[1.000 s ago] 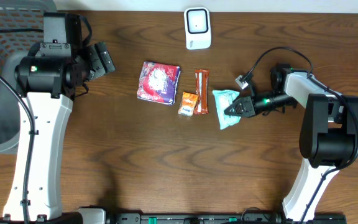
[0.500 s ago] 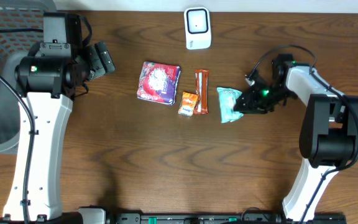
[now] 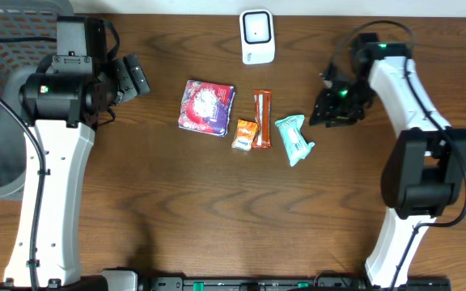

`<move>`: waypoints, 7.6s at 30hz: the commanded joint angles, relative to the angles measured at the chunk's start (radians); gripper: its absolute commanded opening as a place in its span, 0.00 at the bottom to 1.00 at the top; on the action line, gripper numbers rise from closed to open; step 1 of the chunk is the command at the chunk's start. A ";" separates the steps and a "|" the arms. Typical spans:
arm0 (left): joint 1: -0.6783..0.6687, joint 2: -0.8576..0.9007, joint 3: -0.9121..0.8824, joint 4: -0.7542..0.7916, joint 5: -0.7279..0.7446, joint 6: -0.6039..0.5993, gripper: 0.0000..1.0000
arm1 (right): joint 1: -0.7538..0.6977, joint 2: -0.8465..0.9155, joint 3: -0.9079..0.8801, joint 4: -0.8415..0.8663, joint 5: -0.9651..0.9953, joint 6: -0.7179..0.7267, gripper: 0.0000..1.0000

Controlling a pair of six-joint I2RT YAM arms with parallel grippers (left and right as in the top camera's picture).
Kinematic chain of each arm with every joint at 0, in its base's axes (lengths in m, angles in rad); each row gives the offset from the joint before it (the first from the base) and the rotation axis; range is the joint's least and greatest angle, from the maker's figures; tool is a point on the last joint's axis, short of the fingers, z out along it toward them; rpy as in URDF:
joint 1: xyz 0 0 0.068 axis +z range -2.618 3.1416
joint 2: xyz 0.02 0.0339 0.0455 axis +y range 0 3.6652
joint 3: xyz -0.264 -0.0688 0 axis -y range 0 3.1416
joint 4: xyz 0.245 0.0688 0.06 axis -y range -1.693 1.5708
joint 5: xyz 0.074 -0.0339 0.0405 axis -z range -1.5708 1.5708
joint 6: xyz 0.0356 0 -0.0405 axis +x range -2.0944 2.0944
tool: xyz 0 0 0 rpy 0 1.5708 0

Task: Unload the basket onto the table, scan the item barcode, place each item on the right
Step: 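Carry the green packet up to the scanner face with the right gripper, then move the green packet to the right table edge and release it, then bring the right gripper back toward the red-white bar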

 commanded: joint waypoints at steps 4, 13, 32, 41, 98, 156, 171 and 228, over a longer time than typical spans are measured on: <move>0.001 0.006 -0.009 -0.003 -0.013 -0.013 0.98 | 0.148 0.001 0.013 0.011 0.275 0.082 0.43; 0.001 0.006 -0.009 -0.003 -0.013 -0.013 0.98 | 0.328 0.001 0.013 0.010 0.545 0.181 0.39; 0.001 0.006 -0.009 -0.003 -0.013 -0.013 0.98 | 0.445 0.001 -0.267 0.283 0.735 0.261 0.42; 0.000 0.006 -0.009 -0.003 -0.013 -0.013 0.98 | 0.431 0.000 -0.337 0.376 0.709 0.261 0.23; 0.001 0.006 -0.009 -0.003 -0.013 -0.013 0.98 | 0.198 0.271 0.248 1.231 0.064 0.554 0.08; 0.000 0.006 -0.009 -0.003 -0.013 -0.013 0.98 | -0.382 -0.012 0.626 -0.089 -0.269 0.118 0.99; 0.001 0.006 -0.009 -0.003 -0.013 -0.013 0.98 | -0.072 0.002 0.621 -0.214 -0.033 0.118 0.99; 0.001 0.006 -0.009 -0.003 -0.013 -0.013 0.98 | -0.006 0.002 0.621 -0.200 -0.122 0.231 0.99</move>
